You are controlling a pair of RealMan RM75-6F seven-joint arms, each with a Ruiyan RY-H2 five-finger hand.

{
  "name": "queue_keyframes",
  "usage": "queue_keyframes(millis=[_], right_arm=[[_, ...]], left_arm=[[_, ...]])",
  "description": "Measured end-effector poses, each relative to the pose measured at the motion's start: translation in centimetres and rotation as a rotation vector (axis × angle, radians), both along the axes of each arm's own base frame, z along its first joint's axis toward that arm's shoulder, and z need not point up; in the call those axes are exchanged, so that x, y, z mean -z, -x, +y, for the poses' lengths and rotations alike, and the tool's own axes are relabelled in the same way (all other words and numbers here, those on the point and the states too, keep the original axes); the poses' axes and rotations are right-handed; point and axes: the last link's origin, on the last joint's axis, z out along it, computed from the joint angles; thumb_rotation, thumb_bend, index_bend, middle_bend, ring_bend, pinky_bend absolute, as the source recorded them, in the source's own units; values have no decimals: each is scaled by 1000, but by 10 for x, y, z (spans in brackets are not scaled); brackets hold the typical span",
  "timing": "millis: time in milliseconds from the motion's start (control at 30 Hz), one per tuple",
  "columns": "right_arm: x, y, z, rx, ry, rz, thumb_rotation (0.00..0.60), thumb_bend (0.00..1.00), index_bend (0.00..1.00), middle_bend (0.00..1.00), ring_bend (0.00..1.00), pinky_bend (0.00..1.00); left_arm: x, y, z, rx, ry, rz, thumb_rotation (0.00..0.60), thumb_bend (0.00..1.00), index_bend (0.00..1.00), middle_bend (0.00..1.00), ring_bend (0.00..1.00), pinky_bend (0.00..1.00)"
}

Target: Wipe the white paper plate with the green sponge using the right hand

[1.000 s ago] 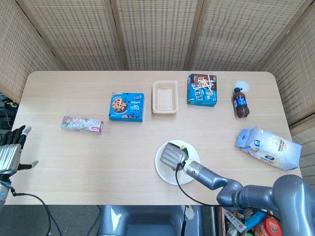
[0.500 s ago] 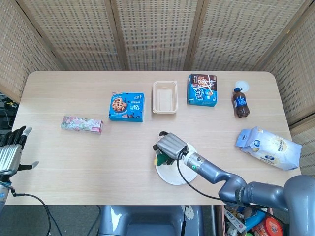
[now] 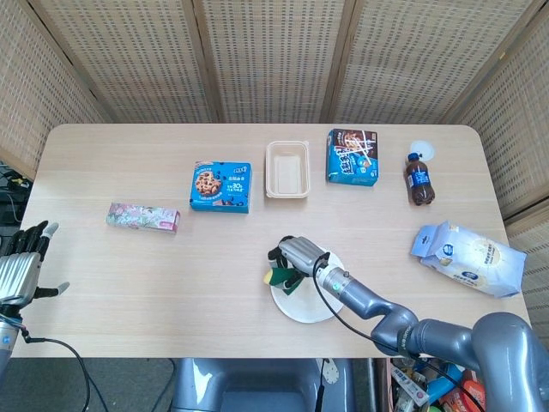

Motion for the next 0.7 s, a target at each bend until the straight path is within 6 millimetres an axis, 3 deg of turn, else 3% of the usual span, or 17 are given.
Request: queue_keyframes(millis=[133, 700], right_arm=[[10, 8, -1, -2, 10, 26, 600, 670, 648, 658, 530, 106], [32, 39, 11, -110, 86, 29, 600, 674, 661, 658, 522, 104]], left_arm=[[0, 1, 0, -3, 1, -2, 600, 0, 0, 0, 0, 0], [-1, 3, 2, -12, 6, -8, 600, 0, 0, 0, 0, 0]])
